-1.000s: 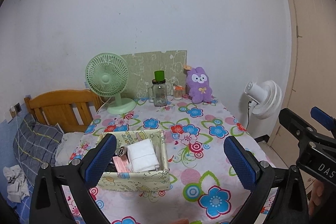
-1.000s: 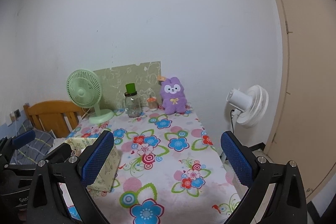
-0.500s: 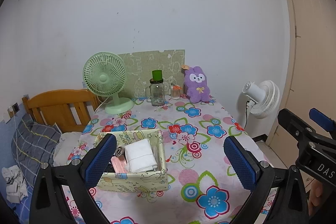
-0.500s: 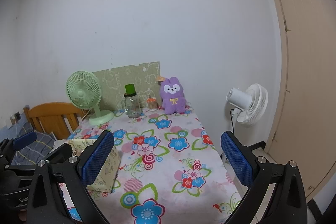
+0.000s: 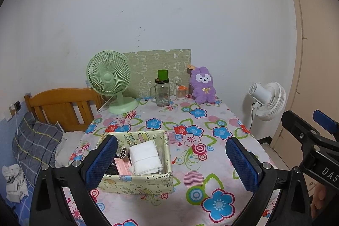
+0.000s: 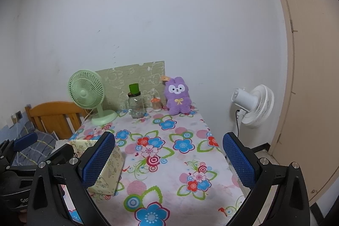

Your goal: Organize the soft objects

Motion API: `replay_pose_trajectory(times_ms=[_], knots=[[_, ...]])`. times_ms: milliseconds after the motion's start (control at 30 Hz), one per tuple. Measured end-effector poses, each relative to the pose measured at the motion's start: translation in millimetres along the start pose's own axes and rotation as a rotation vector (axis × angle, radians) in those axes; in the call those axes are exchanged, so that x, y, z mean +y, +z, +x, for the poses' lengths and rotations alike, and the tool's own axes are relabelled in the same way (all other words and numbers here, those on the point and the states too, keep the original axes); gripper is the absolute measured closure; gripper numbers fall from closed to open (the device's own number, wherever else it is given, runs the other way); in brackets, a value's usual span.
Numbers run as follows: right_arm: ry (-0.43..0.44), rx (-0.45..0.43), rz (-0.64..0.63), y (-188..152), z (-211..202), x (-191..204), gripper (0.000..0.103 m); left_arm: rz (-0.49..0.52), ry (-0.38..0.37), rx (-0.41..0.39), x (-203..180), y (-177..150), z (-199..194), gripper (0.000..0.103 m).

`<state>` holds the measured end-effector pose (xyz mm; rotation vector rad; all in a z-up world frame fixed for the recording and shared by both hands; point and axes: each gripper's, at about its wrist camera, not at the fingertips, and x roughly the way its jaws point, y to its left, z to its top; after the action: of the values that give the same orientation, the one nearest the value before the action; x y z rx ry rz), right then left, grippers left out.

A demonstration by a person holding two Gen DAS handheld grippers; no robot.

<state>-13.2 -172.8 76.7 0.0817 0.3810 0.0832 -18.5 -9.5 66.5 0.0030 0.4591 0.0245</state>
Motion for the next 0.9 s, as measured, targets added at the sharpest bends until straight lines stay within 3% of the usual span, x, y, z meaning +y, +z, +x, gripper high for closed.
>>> replay_pose_trajectory(times_ms=[900], knots=[[0.017, 0.002, -0.04, 4.4, 6.9, 14.6, 0.0, -0.023, 0.024, 0.007, 7.8, -0.7, 4.6, 0.0]])
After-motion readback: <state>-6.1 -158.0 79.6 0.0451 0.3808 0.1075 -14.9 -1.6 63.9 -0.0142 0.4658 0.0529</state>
